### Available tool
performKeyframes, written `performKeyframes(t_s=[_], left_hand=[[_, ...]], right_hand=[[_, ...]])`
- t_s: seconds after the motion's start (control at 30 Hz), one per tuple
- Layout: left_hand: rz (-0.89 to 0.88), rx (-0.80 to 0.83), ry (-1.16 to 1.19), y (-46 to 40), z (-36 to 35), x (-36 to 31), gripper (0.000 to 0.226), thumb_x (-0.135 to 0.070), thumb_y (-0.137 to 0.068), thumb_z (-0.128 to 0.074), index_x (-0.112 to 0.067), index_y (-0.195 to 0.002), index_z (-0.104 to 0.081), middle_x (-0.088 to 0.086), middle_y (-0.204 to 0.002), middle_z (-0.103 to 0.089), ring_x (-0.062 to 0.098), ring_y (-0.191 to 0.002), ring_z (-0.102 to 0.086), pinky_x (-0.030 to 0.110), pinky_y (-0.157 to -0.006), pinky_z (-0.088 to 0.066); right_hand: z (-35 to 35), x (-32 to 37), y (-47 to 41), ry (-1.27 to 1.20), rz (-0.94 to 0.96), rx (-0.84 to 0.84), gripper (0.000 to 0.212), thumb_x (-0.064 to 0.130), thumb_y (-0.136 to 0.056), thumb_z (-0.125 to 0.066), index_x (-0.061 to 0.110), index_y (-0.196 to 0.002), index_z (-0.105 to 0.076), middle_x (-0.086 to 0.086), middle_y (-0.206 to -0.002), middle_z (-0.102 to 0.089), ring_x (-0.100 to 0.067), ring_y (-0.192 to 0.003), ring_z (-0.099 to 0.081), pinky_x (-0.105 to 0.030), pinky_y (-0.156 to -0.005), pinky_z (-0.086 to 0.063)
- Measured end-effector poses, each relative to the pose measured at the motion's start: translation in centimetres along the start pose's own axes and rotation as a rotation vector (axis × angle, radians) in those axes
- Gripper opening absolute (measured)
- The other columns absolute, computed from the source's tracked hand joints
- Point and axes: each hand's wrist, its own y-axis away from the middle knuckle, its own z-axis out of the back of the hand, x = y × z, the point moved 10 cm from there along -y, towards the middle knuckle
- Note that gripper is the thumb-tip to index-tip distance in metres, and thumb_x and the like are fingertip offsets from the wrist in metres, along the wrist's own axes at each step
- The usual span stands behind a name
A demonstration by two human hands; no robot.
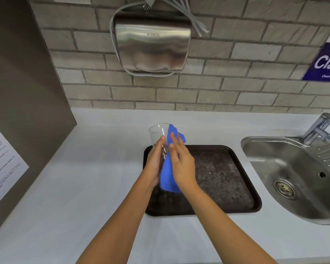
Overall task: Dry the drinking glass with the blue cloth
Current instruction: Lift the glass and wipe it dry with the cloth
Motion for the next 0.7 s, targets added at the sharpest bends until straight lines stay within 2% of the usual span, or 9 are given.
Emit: performKeyframes(t_s=[0.1, 0.13, 0.2, 0.3, 0.37, 0.43, 0.53, 0.6, 0.7], left_hand=[[0.029, -0.001, -0.02, 0.4, -0.2, 0.4, 0.068, -0.06, -0.074, -0.072, -0.013, -0.123, -0.069, 0.016, -0.119, -0.074, 0.031, -0.11, -0.071, 0.04, -0.088, -0.057], [0.026, -0.001, -0.041, 0.3, -0.3, 0.3, 0.07, -0.063, -0.07, -0.074, -0.014, -0.12, -0.071, 0.014, -0.116, -0.075, 0.03, -0.107, -0.072, 0.039, -0.084, -0.058], [0.028, -0.01, -0.062, 0.1, -0.3, 0.0, 0.064, -0.063, -0.07, -0.072, -0.016, -0.114, -0.074, 0.013, -0.112, -0.077, 0.028, -0.104, -0.074, 0.038, -0.081, -0.06], [0.051, -0.112, -0.132, -0.1, 0.7, 0.2, 0.059, -0.063, -0.081, -0.063, -0.015, -0.115, -0.073, 0.01, -0.104, -0.079, 0.028, -0.098, -0.076, 0.042, -0.081, -0.061], [-0.013, -0.235, -0.198, -0.2, 2.1, -0.4, 0.05, -0.058, -0.089, -0.058, -0.016, -0.112, -0.071, 0.005, -0.095, -0.08, 0.021, -0.085, -0.077, 0.034, -0.07, -0.061], [-0.103, -0.268, -0.318, -0.2, 2.2, -1.4, 0.048, -0.053, -0.095, -0.053, -0.017, -0.123, -0.064, 0.005, -0.106, -0.075, 0.017, -0.089, -0.073, 0.027, -0.07, -0.057], [-0.154, -0.252, -0.417, -0.2, 1.5, -1.6, 0.053, -0.049, -0.09, -0.065, -0.024, -0.134, -0.05, 0.0, -0.113, -0.069, 0.009, -0.092, -0.07, 0.015, -0.065, -0.055], [-0.143, -0.236, -0.378, -0.3, 1.7, -1.5, 0.046, -0.046, -0.086, -0.071, -0.021, -0.122, -0.057, -0.001, -0.1, -0.071, 0.007, -0.081, -0.072, 0.013, -0.058, -0.054], [-0.137, -0.18, -0.269, -0.8, 2.4, -1.8, 0.041, -0.042, -0.094, -0.062, -0.003, -0.1, -0.068, 0.008, -0.085, -0.072, 0.014, -0.074, -0.072, 0.016, -0.059, -0.056]], right_hand=[[0.3, -4.0, -1.6, -0.343, -0.49, 0.03, 0.037, 0.037, -0.099, -0.046, 0.013, -0.12, -0.066, -0.01, -0.119, -0.068, -0.026, -0.108, -0.064, -0.043, -0.103, -0.048], [-0.5, -4.8, -1.3, -0.468, -0.611, 0.058, 0.04, 0.038, -0.099, -0.047, 0.008, -0.115, -0.066, -0.015, -0.11, -0.069, -0.03, -0.102, -0.065, -0.046, -0.101, -0.049], [-1.6, -5.3, -0.9, -0.654, -0.683, 0.079, 0.042, 0.037, -0.101, -0.044, 0.002, -0.111, -0.064, -0.018, -0.103, -0.065, -0.029, -0.095, -0.063, -0.042, -0.094, -0.051], [-1.9, -5.6, -0.4, -0.59, -0.632, 0.087, 0.043, 0.045, -0.099, -0.043, 0.008, -0.108, -0.064, -0.011, -0.105, -0.066, -0.02, -0.087, -0.064, -0.034, -0.077, -0.053], [-1.2, -5.7, -0.2, -0.488, -0.571, 0.039, 0.039, 0.046, -0.098, -0.045, 0.017, -0.113, -0.066, -0.01, -0.115, -0.068, -0.021, -0.095, -0.068, -0.037, -0.084, -0.055], [-0.3, -5.2, -0.4, -0.336, -0.423, 0.009, 0.041, 0.047, -0.099, -0.042, 0.028, -0.132, -0.056, -0.003, -0.129, -0.063, -0.018, -0.111, -0.063, -0.038, -0.099, -0.05], [0.3, -3.1, 0.0, -0.186, -0.214, -0.035, 0.037, 0.041, -0.101, -0.041, 0.041, -0.137, -0.046, 0.011, -0.128, -0.059, -0.004, -0.109, -0.061, -0.025, -0.096, -0.049], [-0.3, -2.2, 0.9, -0.056, -0.107, -0.026, 0.035, 0.04, -0.101, -0.04, 0.046, -0.136, -0.044, 0.011, -0.14, -0.051, -0.001, -0.114, -0.056, -0.022, -0.095, -0.048], [-1.9, -0.7, 2.5, 0.232, 0.094, 0.029, 0.042, 0.039, -0.102, -0.038, 0.045, -0.143, -0.034, 0.022, -0.155, -0.019, 0.016, -0.116, -0.04, -0.004, -0.087, -0.039]])
